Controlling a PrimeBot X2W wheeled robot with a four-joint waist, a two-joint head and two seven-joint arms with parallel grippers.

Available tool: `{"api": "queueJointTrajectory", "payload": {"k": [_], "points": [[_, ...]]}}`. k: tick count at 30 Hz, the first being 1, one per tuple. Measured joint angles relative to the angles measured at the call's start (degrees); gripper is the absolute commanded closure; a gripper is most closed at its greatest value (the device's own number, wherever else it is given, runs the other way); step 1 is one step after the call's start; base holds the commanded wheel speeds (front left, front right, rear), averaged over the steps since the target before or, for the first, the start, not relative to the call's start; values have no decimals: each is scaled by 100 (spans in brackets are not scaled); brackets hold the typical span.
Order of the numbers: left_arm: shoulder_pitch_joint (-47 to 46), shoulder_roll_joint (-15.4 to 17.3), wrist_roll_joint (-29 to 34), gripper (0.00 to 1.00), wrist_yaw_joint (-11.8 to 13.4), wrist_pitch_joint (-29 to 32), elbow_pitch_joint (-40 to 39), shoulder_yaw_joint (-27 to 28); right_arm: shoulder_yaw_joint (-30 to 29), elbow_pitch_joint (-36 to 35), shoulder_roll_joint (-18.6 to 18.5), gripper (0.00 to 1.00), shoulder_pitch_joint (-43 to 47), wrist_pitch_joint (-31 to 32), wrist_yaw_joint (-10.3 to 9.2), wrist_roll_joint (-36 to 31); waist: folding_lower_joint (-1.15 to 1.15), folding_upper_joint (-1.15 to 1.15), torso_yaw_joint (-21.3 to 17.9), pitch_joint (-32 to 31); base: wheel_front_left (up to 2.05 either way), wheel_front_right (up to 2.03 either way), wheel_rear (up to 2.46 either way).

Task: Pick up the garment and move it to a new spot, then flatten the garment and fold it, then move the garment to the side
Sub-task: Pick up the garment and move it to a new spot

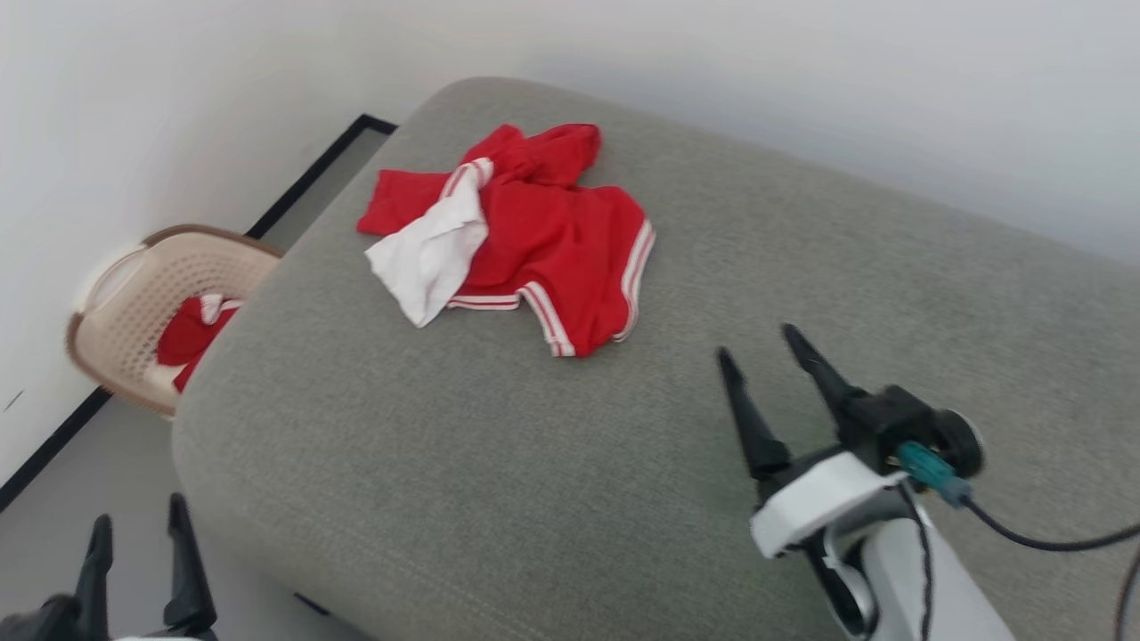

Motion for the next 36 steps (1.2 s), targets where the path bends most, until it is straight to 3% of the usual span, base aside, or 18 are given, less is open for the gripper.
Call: {"api": "queueJointTrajectory", "payload": {"k": [8,11,14,22,28,32,36], "points": [[135,-134,-57,0,0,-1,-190,191,434,166,0,0,-238,0,0,237,0,0,95,104,0,0,0],[122,-131,-57,0,1,-1,-163,-69,341,171,7,0,-225,0,0,245,0,0,67,109,0,0,0],[-71,148,-138,0,-1,-1,-77,-630,183,110,-2,0,-132,0,0,230,0,0,11,118,0,0,0],[-1641,1742,-934,0,0,-1,123,-1622,123,-83,5,0,-319,0,0,121,0,0,-576,473,0,0,0],[-2820,3049,-1915,0,0,-1,981,-2444,129,-281,1,0,-507,0,0,138,0,0,-1306,1016,0,0,0],[-3273,3987,-3147,0,0,248,1652,-3384,141,-468,-5,0,-557,0,0,267,0,0,-1855,1353,0,0,0],[-3541,4916,-4577,0,0,1116,1592,-4300,105,-645,-3,0,-566,1,0,388,0,0,-2406,1638,0,0,0]]}}
